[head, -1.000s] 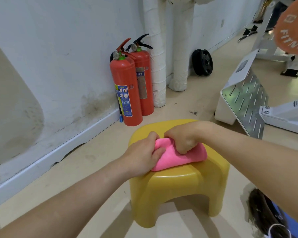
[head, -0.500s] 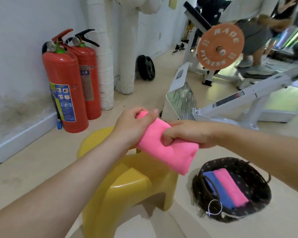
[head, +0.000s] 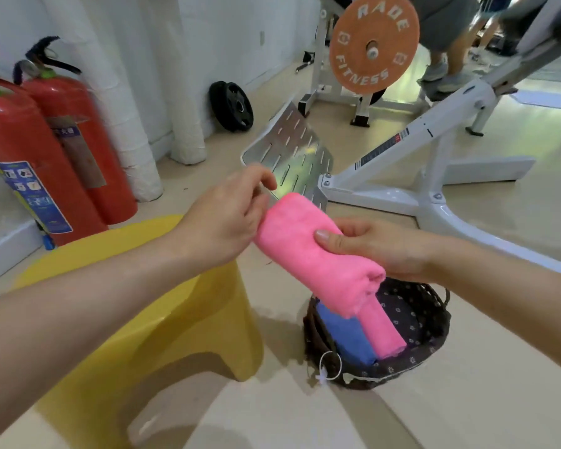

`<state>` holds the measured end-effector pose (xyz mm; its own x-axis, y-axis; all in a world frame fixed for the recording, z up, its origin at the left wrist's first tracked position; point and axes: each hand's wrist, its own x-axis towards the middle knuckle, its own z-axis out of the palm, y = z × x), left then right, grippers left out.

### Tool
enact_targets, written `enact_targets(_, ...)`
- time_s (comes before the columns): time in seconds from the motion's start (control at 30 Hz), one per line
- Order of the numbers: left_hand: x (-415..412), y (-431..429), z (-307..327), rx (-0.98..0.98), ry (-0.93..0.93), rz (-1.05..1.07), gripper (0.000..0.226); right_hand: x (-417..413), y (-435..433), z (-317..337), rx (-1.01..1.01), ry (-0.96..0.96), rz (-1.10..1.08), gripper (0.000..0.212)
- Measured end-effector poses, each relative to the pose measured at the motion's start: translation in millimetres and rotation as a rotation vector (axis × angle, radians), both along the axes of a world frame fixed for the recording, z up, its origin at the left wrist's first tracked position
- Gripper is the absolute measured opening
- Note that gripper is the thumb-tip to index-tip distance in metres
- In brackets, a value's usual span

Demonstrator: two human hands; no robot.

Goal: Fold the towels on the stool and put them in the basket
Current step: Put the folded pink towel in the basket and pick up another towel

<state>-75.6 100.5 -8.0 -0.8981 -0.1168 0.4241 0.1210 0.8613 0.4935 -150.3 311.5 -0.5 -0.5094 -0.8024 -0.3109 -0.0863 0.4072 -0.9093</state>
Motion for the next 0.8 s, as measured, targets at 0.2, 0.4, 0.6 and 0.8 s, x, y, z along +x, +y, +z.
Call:
enact_targets(0.2,-50.0,85.4,-70.5,-0.315,-0.346,-0.160,0.029,-103.3,120.4,-89.9,0.336,0.286,-0.322,0.025)
enact_targets(0.4,-73.5,186.8,-212.6,-0.367,-0.767,-0.248,0.044,-130.5,148.7,-199.6,0.655,0.274,-0.372,0.017)
enact_targets(0.6,-94.2,224.1,-247.0,-0.325,-0.803,-0.111,0.079,-138.3,129.2,-248.0,0.726,0.361,-0.389,0.026)
enact_targets(0.8,-98.0,218.3,-265.5,-0.380,-0.890,-0.065,0.049,-145.3,124.9,-273.4,0.792,0.410,-0.371,0.036)
